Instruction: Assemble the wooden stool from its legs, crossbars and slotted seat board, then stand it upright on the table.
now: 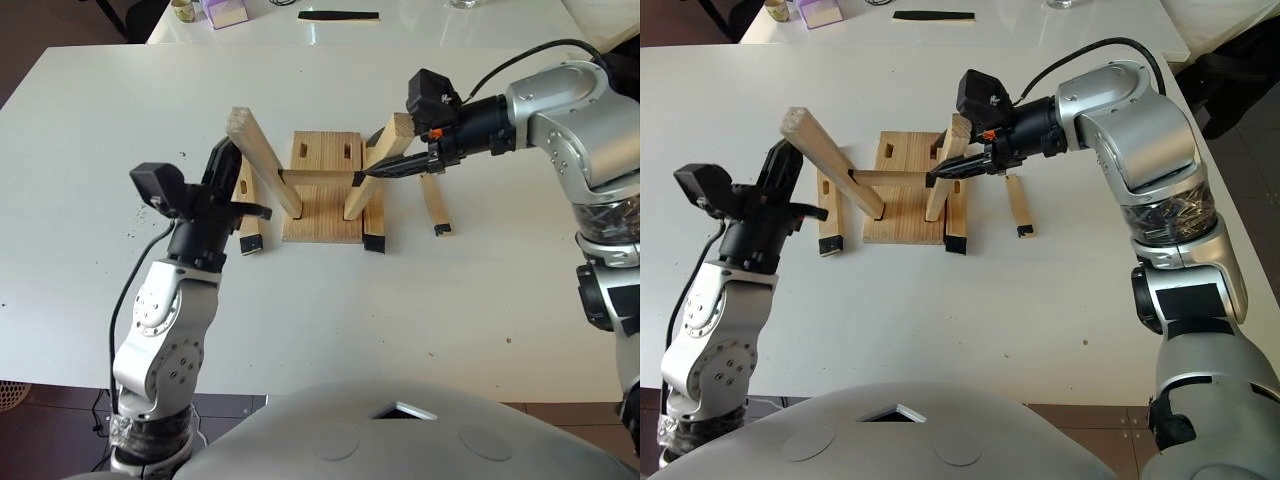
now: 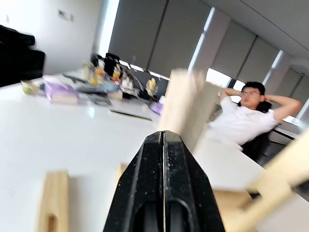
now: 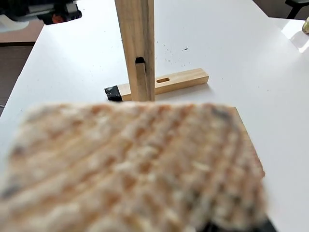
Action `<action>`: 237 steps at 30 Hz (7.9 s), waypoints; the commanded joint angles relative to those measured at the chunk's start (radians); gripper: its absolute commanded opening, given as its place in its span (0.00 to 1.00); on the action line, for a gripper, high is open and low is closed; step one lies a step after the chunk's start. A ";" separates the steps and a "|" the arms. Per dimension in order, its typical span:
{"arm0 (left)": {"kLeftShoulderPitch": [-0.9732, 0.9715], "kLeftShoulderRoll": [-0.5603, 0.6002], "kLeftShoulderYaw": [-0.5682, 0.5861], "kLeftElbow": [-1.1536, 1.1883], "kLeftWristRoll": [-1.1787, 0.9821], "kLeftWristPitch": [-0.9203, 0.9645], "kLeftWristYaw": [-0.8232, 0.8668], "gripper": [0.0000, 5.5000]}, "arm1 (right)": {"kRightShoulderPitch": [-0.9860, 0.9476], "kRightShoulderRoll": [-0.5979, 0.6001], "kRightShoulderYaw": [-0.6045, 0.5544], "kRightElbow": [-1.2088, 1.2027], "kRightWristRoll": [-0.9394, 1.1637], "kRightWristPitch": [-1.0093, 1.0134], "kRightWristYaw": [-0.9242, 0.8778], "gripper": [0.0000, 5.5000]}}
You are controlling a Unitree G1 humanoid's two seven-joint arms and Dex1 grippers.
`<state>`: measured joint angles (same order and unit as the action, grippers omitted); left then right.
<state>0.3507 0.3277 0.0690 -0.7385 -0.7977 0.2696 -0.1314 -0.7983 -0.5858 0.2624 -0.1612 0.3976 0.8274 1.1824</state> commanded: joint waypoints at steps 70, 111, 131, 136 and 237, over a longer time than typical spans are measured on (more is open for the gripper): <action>-0.237 0.046 0.365 -0.034 -0.094 0.344 0.060 0.00 | 0.508 0.344 -0.383 -0.523 -0.153 0.031 -0.960 0.00; -0.321 0.324 0.436 0.297 -0.558 0.322 -0.202 0.00 | 0.186 0.126 -0.297 0.098 0.294 -0.082 -0.665 0.00; -0.318 0.212 -0.194 0.485 0.338 0.149 -0.463 0.00 | 0.165 0.208 0.123 0.437 -0.063 -0.440 0.014 0.00; -0.323 0.209 -0.148 0.532 0.395 0.107 -0.460 0.00 | 0.203 0.203 0.103 0.318 -0.026 -0.348 0.007 0.00; -0.215 0.125 -0.049 0.489 0.388 0.310 -0.411 0.00 | -0.143 0.291 -0.124 1.342 -0.444 -0.771 -0.151 0.00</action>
<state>0.0796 0.4342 0.0145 -0.1731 -0.3834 0.5425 -0.5272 -0.8949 -0.3109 0.1501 1.1330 -0.0357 0.0696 1.1008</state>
